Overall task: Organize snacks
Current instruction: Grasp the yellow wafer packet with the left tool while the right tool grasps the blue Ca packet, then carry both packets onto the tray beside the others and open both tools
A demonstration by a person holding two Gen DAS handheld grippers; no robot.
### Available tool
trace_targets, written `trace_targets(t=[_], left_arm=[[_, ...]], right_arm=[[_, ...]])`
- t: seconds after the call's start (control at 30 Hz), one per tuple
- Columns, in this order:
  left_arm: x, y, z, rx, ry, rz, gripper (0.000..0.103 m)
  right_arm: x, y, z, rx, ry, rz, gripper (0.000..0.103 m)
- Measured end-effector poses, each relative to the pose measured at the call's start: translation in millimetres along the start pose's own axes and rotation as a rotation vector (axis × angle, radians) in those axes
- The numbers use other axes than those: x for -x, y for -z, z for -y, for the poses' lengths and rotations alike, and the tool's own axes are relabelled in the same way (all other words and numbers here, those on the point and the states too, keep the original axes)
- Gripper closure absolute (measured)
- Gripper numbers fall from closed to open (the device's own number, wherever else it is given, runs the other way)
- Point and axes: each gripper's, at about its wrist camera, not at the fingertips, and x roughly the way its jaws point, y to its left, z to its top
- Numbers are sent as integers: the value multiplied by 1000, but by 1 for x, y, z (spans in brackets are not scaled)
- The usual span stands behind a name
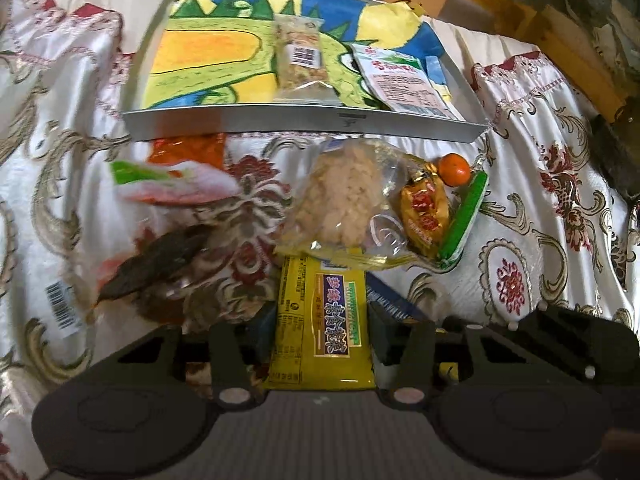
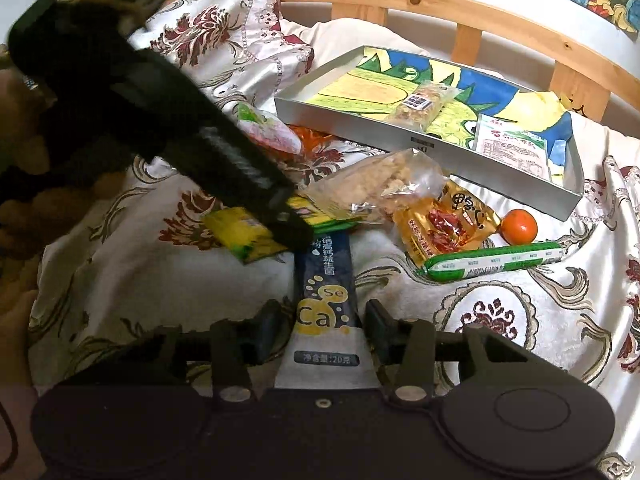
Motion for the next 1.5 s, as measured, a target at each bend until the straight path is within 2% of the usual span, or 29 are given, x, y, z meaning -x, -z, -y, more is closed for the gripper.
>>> trace_targets(t=[0.13,0.27,0.43,0.57,0.83,0.93,1.17,1.5], left_arm=[[5,7,-11,14,-15,5,51],[5,10,-15,31,-17,12,51],[-3,5,-12,21,-32,13,48],[-2,7,-10,4,-42,23,51],[16,18,-12,37,-38,29,51],[28,22,-11,41,-31,49,51],[57,24,-11,47,-44,131,51],[78,3,-20,109,-73,230,51]], right_arm=[[-4,-1,1,6,-5,8,53],[-6,-2,-2,33,-7,10,60],[-5,-2,-2,18,-12,11,62],[-2,-1,-3,19,-3,19,67],[8,8,-33,230,113,51,71],[11,13,-42,297,151,68,71],[20,19,-54,378,169,118,71],[41,16,-59,410,181,244,71]])
